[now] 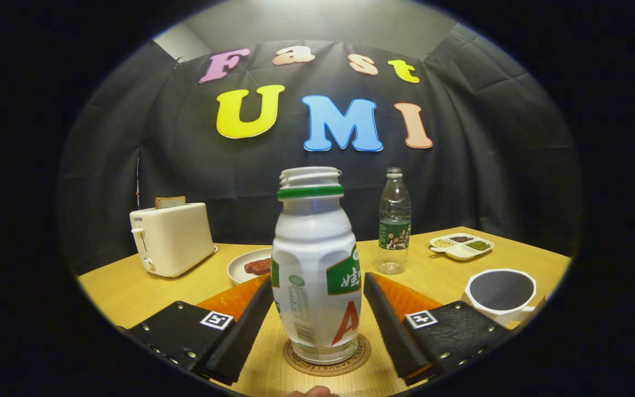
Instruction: Take the bottle from table, then pour the juice into the cup, finally place the bottle on the coaster
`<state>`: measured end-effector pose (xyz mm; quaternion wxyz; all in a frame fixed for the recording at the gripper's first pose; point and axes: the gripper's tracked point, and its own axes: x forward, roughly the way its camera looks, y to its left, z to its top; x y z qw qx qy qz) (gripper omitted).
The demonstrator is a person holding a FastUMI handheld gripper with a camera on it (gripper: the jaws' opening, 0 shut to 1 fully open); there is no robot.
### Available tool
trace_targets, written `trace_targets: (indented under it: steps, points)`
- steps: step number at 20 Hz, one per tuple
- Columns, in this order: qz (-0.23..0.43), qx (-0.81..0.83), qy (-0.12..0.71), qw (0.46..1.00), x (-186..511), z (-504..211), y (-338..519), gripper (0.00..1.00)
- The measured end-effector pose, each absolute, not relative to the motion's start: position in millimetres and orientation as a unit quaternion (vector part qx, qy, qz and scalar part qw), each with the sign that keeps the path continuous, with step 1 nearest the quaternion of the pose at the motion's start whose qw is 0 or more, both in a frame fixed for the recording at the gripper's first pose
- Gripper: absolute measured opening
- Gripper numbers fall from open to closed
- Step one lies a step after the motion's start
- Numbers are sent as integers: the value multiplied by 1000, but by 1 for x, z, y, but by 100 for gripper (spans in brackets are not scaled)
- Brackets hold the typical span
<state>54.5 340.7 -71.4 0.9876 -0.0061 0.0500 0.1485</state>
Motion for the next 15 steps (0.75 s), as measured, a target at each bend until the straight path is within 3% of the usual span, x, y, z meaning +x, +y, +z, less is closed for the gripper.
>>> trace_targets:
  steps: [1, 6, 15]
  points:
    - [148, -9, 45, 988, 57, -72, 341, 99]
    - [144, -4, 34, 989, 50, -47, 333, 99]
    - [176, 10, -2, 984, 11, 79, 322, 99]
